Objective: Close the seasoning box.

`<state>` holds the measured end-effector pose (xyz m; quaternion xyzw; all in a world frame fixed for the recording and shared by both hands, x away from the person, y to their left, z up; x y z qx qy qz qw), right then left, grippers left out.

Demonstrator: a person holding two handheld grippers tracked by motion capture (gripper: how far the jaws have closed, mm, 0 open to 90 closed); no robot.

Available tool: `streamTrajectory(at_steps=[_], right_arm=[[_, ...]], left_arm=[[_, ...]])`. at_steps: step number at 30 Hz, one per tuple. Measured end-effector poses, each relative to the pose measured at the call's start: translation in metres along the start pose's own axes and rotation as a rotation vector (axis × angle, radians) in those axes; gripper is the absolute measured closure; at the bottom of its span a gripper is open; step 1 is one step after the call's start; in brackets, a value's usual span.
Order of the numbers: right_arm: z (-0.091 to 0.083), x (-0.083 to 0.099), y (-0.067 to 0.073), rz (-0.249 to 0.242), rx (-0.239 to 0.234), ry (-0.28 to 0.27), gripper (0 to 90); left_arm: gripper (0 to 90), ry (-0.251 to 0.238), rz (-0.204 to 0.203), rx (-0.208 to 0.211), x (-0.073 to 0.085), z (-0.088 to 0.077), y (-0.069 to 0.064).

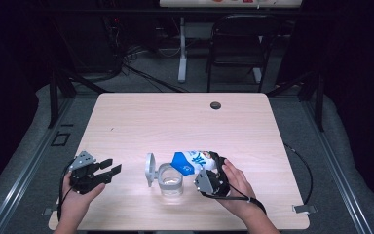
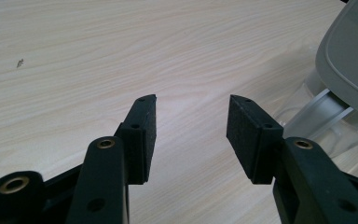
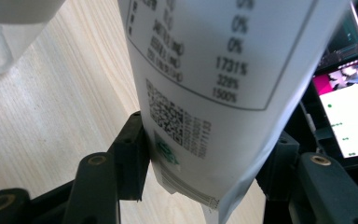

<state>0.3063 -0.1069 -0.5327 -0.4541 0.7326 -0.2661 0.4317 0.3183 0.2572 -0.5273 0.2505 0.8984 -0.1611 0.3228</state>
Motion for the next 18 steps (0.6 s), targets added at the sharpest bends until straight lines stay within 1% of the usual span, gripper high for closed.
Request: streamTrajectory(at_steps=[1, 2, 3, 6, 9, 11, 12, 14, 15, 17, 18], right_arm=[[-0.0003, 0.0001, 0.0001, -0.017, 0.009, 0.003, 45.3], [0.0001, 0.0001, 0.0014, -0.014, 0.018, -0.003, 45.4], [-0.0008, 0.0001, 0.0012, -0.029, 0.023, 0.011, 45.4], [-0.0001, 0.0002, 0.0030, -0.036, 0.035, 0.003, 45.4], [-0.0008, 0.0001, 0.0031, -0.054, 0.043, 0.021, 45.3], [-0.0009, -0.0001, 0.0032, -0.056, 0.050, 0.021, 45.4], [0.0005, -0.0005, 0.0037, -0.047, 0.054, -0.003, 45.4], [0.0003, -0.0006, 0.0036, -0.051, 0.063, -0.002, 45.4], [0.0005, -0.0007, 0.0037, -0.055, 0.072, -0.004, 45.4], [-0.0003, -0.0011, 0.0024, -0.080, 0.086, 0.017, 45.5], [0.0007, -0.0013, 0.0026, -0.079, 0.088, 0.012, 45.6]], left_arm=[[53.0, 0.000, -0.002, 0.000, 0.0001, -0.0001, -0.0001], [53.1, 0.000, -0.002, 0.000, 0.0001, -0.0001, -0.0001], [53.0, 0.000, -0.002, 0.001, 0.0001, 0.0000, -0.0001], [53.0, 0.004, 0.000, 0.000, 0.0002, 0.0000, -0.0002], [53.1, 0.001, -0.002, 0.001, 0.0002, 0.0002, -0.0002], [53.0, 0.003, -0.002, 0.001, 0.0002, -0.0001, 0.0000], [53.1, 0.003, -0.002, 0.001, 0.0003, -0.0001, 0.0001], [53.0, 0.005, -0.002, 0.001, 0.0004, 0.0001, 0.0001], [53.0, 0.005, -0.001, 0.001, 0.0003, 0.0003, 0.0001], [53.0, 0.002, 0.000, 0.000, 0.0003, 0.0006, 0.0001], [53.1, 0.003, -0.001, 0.000, 0.0003, 0.0005, 0.0000]])
Point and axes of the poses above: each handheld gripper's, and its own axes: z roughly forward along the jaws, x roughly out of its underside, y roughly to its left, the point moved 3 cm from there along z, roughly forward along the jaws, and after that the axes turned 14 degrees about y, right-handed, at the moved point
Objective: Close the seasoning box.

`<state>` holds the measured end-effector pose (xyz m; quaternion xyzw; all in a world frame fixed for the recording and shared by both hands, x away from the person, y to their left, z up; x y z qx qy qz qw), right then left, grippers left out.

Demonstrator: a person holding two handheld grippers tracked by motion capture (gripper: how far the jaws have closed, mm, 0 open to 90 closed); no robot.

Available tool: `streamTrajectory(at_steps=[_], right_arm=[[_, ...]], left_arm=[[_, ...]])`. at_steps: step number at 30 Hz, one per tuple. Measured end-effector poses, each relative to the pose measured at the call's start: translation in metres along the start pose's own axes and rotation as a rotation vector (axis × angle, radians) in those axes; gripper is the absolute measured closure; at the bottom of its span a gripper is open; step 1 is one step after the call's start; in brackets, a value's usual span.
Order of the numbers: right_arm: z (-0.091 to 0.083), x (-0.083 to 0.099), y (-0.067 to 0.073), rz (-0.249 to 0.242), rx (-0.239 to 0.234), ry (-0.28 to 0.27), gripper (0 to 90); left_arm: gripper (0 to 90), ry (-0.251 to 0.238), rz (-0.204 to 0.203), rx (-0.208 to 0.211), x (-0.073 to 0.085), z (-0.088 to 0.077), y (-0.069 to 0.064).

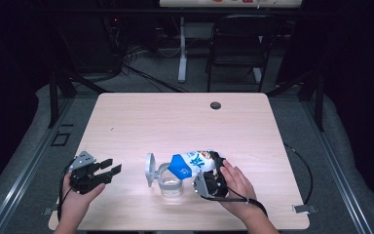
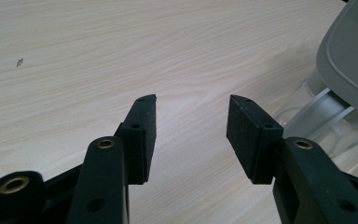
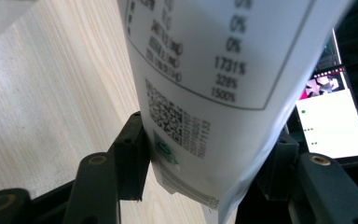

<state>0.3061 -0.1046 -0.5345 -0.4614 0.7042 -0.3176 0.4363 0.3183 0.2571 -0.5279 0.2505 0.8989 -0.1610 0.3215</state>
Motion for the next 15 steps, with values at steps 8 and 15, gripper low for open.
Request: streamTrajectory(at_steps=[8, 15], right_arm=[[-0.0014, 0.0014, 0.0024, -0.064, 0.054, 0.019, 45.6], [-0.0009, 0.0010, 0.0077, -0.092, 0.082, 0.010, 45.8]], left_arm=[[53.0, 0.003, -0.001, -0.001, 0.0001, -0.0006, 0.0002], [53.1, 0.006, -0.002, 0.000, 0.0004, -0.0001, 0.0001]])
Point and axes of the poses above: each handheld gripper's, and its own axes: z roughly forward along the jaws, x roughly out of its underside, y roughly to its left, the point moved 3 cm from there along z, roughly forward along the jaws, and after that the axes turned 14 degrees about y, right-handed, at the moved point
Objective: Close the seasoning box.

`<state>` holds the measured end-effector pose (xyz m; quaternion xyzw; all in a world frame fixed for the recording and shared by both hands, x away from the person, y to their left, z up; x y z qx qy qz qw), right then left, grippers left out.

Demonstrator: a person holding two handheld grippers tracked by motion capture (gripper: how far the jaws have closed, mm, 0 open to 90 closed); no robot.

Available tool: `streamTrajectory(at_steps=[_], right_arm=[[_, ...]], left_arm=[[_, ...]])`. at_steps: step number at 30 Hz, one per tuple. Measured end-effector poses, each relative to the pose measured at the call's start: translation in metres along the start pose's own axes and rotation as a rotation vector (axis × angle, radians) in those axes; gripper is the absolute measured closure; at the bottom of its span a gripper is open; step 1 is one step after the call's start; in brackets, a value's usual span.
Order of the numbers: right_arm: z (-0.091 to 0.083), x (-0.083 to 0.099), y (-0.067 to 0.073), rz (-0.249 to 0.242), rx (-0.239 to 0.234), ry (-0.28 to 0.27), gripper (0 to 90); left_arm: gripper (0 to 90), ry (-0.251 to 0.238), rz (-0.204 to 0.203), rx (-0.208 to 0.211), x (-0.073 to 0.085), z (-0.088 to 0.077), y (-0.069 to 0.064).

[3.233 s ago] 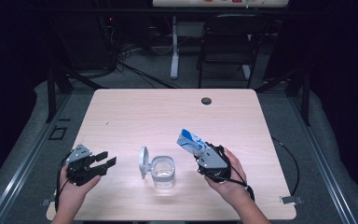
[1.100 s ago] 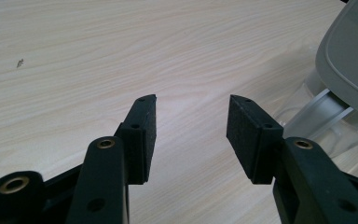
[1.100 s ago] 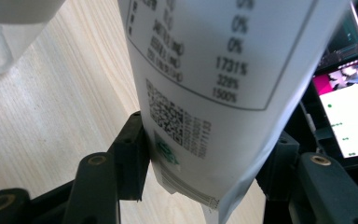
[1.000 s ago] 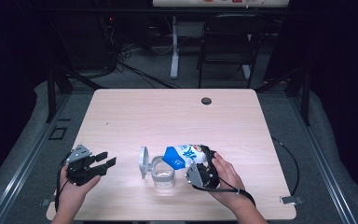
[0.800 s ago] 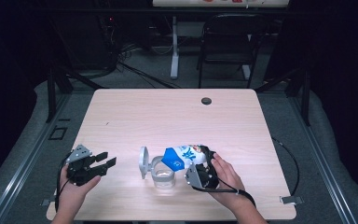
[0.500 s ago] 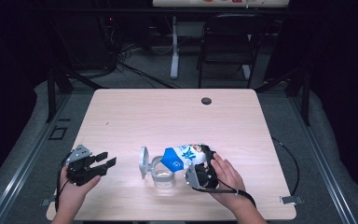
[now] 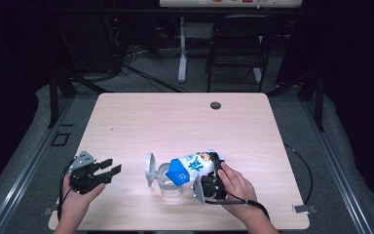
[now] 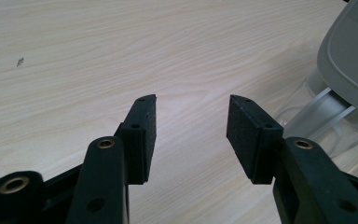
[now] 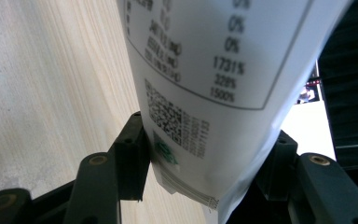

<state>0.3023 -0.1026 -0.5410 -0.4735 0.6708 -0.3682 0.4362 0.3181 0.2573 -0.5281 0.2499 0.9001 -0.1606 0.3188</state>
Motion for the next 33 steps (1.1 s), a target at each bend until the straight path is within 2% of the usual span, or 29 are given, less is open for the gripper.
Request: streamTrajectory(at_steps=[2, 3, 4, 8, 9, 11, 15, 33], right_arm=[[-0.0016, -0.0002, 0.0002, -0.020, 0.007, 0.024, 45.8], [-0.0002, -0.0005, 0.0015, -0.015, 0.004, 0.006, 45.9], [-0.0010, -0.0005, 0.0015, -0.033, 0.015, 0.018, 46.0], [-0.0003, -0.0014, 0.0033, -0.040, 0.030, 0.006, 46.0], [-0.0013, -0.0014, 0.0027, -0.055, 0.033, 0.021, 46.0], [-0.0007, -0.0018, 0.0039, -0.054, 0.041, 0.008, 46.0], [-0.0014, -0.0022, 0.0036, -0.083, 0.066, 0.009, 46.1], [-0.0018, -0.0028, 0.0061, -0.124, 0.094, 0.003, 46.2]], left_arm=[[53.1, 0.002, 0.000, 0.000, 0.0000, -0.0001, 0.0000], [53.1, 0.003, 0.001, -0.003, 0.0000, -0.0003, 0.0001], [53.0, 0.004, 0.000, -0.002, 0.0000, -0.0004, 0.0002], [53.1, -0.002, -0.001, -0.001, 0.0001, -0.0002, 0.0005], [53.1, -0.001, -0.001, -0.001, 0.0001, -0.0003, 0.0005], [53.1, 0.002, 0.000, -0.004, 0.0001, -0.0004, 0.0005], [53.0, 0.000, -0.001, -0.001, 0.0001, -0.0002, 0.0005], [53.0, 0.004, 0.001, -0.004, 0.0002, -0.0004, 0.0005]])
Point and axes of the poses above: each handheld gripper's, and its own axes: z roughly forward along the jaws, x roughly out of its underside, y roughly to its left, the point moved 3 cm from there along z, roughly forward along the jaws, and after that the axes turned 14 degrees about y, right-handed, at the moved point
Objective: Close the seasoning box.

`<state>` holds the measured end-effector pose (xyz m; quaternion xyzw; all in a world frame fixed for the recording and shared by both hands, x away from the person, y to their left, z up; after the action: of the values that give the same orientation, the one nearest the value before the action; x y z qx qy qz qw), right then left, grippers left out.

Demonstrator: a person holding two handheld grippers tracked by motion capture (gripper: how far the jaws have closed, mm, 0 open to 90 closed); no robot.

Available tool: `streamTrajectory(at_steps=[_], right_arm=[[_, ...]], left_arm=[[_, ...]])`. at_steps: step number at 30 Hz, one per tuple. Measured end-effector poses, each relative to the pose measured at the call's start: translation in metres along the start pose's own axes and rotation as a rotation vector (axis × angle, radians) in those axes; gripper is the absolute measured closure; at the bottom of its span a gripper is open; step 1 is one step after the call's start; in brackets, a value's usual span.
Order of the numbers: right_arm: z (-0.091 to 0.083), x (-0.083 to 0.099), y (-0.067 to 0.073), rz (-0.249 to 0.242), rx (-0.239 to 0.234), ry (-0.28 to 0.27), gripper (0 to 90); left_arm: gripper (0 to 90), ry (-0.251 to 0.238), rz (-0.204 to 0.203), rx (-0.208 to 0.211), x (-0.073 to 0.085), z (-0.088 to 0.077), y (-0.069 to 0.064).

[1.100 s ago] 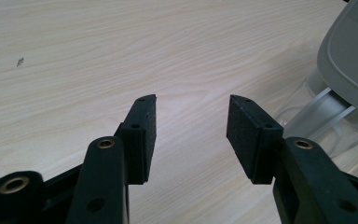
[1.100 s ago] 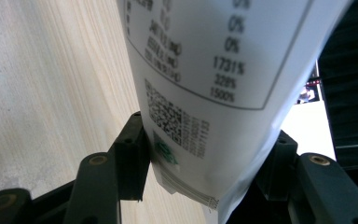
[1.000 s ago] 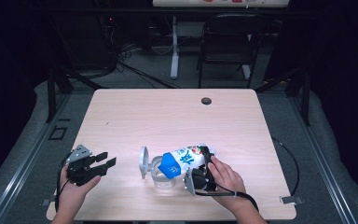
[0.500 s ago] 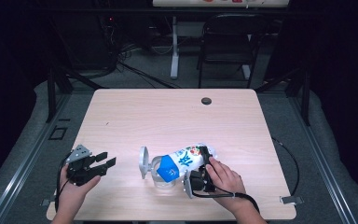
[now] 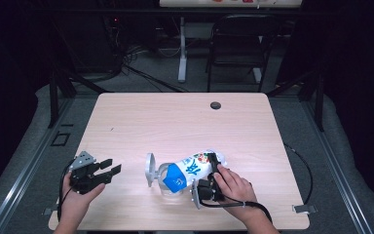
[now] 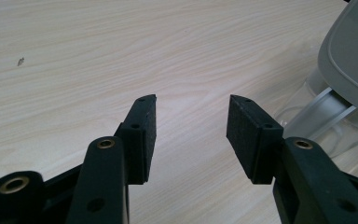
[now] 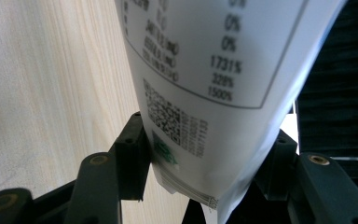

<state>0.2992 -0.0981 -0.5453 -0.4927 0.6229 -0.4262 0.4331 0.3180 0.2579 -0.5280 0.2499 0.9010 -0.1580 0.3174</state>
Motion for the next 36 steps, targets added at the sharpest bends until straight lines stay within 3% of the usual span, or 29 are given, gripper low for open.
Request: streamTrajectory(at_steps=[7, 36], right_arm=[[-0.0008, -0.0017, -0.0003, -0.042, 0.002, 0.008, 46.4], [-0.0003, -0.0038, -0.0020, -0.083, 0.008, -0.008, 46.6]], left_arm=[[53.1, 0.000, -0.002, 0.001, 0.0001, -0.0002, 0.0004], [53.0, -0.009, -0.002, 0.000, 0.0003, 0.0007, 0.0012]])
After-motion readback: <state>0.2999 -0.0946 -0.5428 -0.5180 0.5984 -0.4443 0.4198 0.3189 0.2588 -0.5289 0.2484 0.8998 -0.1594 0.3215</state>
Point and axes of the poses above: each handheld gripper's, and its own axes: z roughly forward along the jaws, x roughly out of its underside, y roughly to its left, the point moved 3 cm from there along z, roughly forward along the jaws, and after that the axes turned 14 degrees about y, right-handed, at the moved point
